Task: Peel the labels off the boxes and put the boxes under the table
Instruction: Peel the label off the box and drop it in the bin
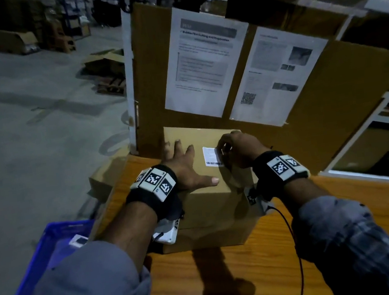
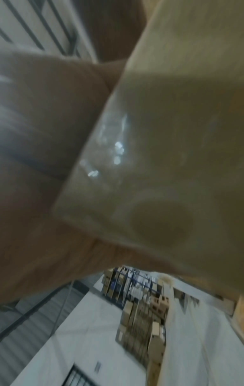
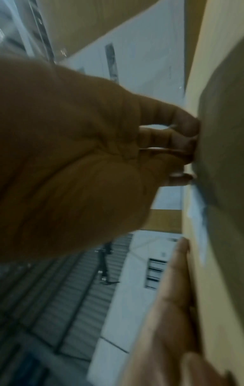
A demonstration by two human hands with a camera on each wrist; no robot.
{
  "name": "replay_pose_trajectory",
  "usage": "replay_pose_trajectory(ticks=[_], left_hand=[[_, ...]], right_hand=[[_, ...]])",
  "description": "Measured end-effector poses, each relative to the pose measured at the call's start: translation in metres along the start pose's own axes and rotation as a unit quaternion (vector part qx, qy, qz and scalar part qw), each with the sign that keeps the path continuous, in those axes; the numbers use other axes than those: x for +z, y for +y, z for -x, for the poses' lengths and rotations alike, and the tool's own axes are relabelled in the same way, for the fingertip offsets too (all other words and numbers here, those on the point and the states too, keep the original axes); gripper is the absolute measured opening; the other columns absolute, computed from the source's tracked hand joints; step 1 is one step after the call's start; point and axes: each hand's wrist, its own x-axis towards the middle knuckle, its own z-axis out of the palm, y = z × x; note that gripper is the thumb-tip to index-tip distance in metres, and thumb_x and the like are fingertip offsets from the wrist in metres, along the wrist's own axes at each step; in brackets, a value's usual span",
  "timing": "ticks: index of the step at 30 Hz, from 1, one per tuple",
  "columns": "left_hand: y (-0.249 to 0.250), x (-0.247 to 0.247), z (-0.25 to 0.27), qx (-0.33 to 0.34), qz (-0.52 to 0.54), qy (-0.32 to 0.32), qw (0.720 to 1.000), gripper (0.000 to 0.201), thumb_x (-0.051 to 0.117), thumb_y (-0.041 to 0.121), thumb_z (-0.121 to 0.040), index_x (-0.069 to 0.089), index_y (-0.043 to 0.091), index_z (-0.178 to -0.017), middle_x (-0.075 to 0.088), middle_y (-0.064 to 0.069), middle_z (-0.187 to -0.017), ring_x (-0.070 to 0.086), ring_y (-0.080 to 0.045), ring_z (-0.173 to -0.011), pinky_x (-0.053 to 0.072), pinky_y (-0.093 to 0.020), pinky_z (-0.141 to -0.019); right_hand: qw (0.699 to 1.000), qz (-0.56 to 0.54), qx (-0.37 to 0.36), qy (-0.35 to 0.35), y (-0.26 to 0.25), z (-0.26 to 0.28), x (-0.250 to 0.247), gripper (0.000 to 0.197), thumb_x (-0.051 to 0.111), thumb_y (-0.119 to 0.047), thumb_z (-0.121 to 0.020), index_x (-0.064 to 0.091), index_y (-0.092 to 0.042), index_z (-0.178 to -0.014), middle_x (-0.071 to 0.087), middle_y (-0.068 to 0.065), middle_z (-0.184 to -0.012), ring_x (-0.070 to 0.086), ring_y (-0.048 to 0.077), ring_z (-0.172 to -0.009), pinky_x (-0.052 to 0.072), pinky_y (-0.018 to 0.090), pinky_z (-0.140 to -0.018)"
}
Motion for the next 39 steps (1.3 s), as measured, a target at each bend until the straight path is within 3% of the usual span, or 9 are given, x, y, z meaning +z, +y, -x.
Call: replay_pose_trajectory(ticks=[5,11,15,20,24,28,33,39], left_hand=[[-0.002,0.004,0.001,0.022,0.003,0.013,1.0,0.125,0.058,0.084,-0.08,-0.012,0.026,-0.165,-0.034,-0.008,-0.166,-0.037,-0.038,-0.149,-0.011,-0.061,-0.121],[-0.002,0.002,0.003,0.023,0.009,0.001,1.0,0.123,0.058,0.082,-0.082,-0.015,0.026,-0.164,-0.037,-0.008,-0.164,-0.04,-0.037,-0.147,-0.009,-0.062,-0.121],[-0.003,0.002,0.003,0.03,0.009,0.001,1.0,0.124,0.058,0.082,-0.083,-0.016,0.025,-0.164,-0.038,-0.008,-0.164,-0.041,-0.037,-0.146,-0.01,-0.062,-0.121],[-0.005,0.004,0.001,0.029,0.004,0.001,1.0,0.125,0.057,0.085,-0.08,-0.016,0.026,-0.164,-0.038,-0.007,-0.163,-0.041,-0.037,-0.146,-0.008,-0.063,-0.121],[-0.006,0.0,0.004,0.032,-0.004,-0.01,0.999,0.125,0.056,0.085,-0.081,-0.017,0.026,-0.163,-0.039,-0.007,-0.163,-0.04,-0.036,-0.147,-0.008,-0.063,-0.122],[-0.006,0.0,0.004,0.031,-0.007,-0.011,0.999,0.125,0.054,0.087,-0.08,-0.017,0.026,-0.163,-0.039,-0.007,-0.163,-0.04,-0.037,-0.147,-0.006,-0.064,-0.121],[-0.005,0.0,0.003,0.029,-0.01,-0.013,0.999,0.125,0.054,0.088,-0.08,-0.018,0.027,-0.163,-0.04,-0.006,-0.163,-0.04,-0.037,-0.147,-0.008,-0.063,-0.121],[-0.005,-0.002,0.002,0.026,-0.014,-0.021,0.999,0.126,0.054,0.088,-0.08,-0.019,0.027,-0.163,-0.042,-0.006,-0.161,-0.042,-0.036,-0.146,-0.009,-0.062,-0.121]], right_hand=[[0.999,0.029,0.019,0.013,-0.005,-0.01,0.0,0.028,0.072,-0.018,-0.094,0.067,-0.029,-0.12,0.067,0.003,-0.123,0.06,0.02,-0.104,0.053,0.031,-0.077],[0.998,0.017,0.045,0.047,-0.003,-0.012,0.005,0.023,0.074,-0.018,-0.092,0.073,-0.033,-0.108,0.072,-0.002,-0.11,0.066,0.02,-0.098,0.061,0.035,-0.081],[0.996,0.005,0.047,0.072,-0.006,-0.011,0.008,0.013,0.073,-0.021,-0.094,0.075,-0.03,-0.104,0.071,-0.002,-0.101,0.065,0.019,-0.089,0.053,0.029,-0.068],[0.997,0.016,0.055,0.046,-0.009,-0.011,0.004,0.017,0.076,-0.021,-0.091,0.074,-0.03,-0.105,0.072,-0.002,-0.103,0.066,0.02,-0.092,0.06,0.033,-0.076],[0.997,0.064,0.037,-0.006,-0.014,-0.021,-0.01,0.015,0.073,-0.029,-0.095,0.074,-0.029,-0.11,0.073,0.0,-0.108,0.066,0.02,-0.093,0.052,0.03,-0.073],[0.995,0.079,0.052,0.012,-0.021,-0.027,-0.011,0.021,0.073,-0.041,-0.096,0.077,-0.024,-0.108,0.073,0.004,-0.102,0.068,0.025,-0.092,0.051,0.031,-0.071],[0.996,0.061,0.06,0.031,-0.019,-0.028,-0.007,0.014,0.074,-0.031,-0.095,0.078,-0.024,-0.107,0.073,0.004,-0.101,0.063,0.021,-0.084,0.05,0.031,-0.068],[0.997,0.054,0.052,0.02,-0.021,-0.023,-0.008,0.018,0.073,-0.026,-0.096,0.073,-0.022,-0.113,0.071,0.004,-0.107,0.061,0.019,-0.086,0.057,0.032,-0.075]])
